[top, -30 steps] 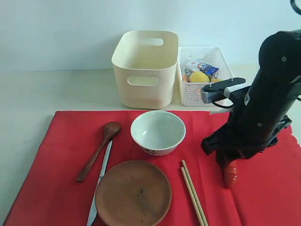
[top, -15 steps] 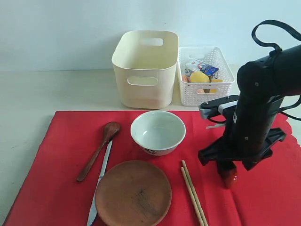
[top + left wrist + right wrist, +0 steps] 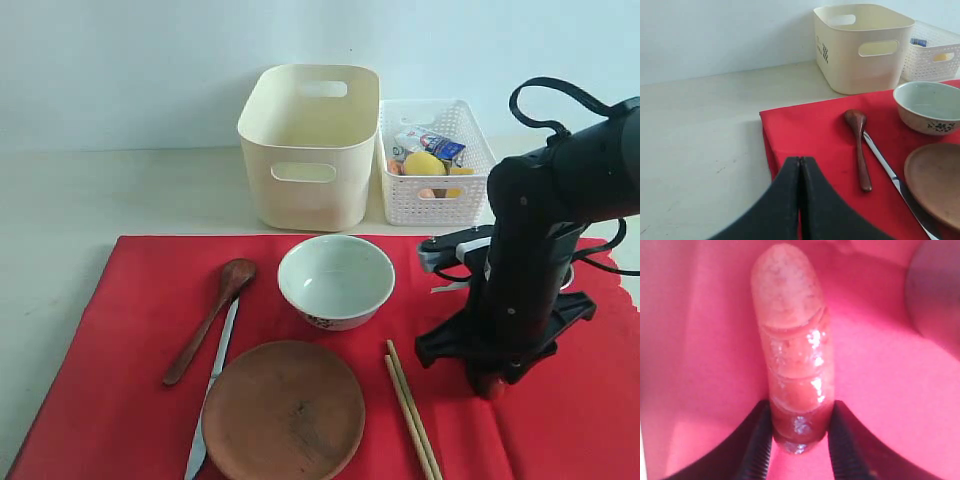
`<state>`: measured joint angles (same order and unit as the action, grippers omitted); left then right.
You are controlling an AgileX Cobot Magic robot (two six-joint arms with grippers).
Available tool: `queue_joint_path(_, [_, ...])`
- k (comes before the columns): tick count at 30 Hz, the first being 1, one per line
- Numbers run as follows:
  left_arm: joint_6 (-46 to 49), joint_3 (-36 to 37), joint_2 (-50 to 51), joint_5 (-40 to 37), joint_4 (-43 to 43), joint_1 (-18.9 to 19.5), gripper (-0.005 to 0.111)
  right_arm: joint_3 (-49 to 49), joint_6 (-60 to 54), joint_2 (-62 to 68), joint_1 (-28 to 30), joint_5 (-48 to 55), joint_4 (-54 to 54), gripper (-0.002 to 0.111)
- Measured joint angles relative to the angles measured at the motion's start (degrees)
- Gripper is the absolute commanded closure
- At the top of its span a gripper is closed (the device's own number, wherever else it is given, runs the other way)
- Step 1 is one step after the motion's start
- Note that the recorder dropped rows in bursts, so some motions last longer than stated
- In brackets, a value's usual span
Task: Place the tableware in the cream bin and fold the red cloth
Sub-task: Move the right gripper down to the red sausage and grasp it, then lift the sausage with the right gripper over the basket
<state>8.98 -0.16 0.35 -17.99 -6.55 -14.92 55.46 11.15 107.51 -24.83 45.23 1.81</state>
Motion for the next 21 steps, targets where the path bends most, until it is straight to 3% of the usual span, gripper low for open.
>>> queue_joint_path(11, [0.00,0.00,0.00,0.00,0.00,0.00,0.107,3.15,-0.57,-0.06,0.00,6.05,0.71,0.108])
queue_joint_path(21, [0.00,0.00,0.00,0.00,0.00,0.00,0.107,3.24,-1.50,-9.24,0.00,4.75,2.95,0.108])
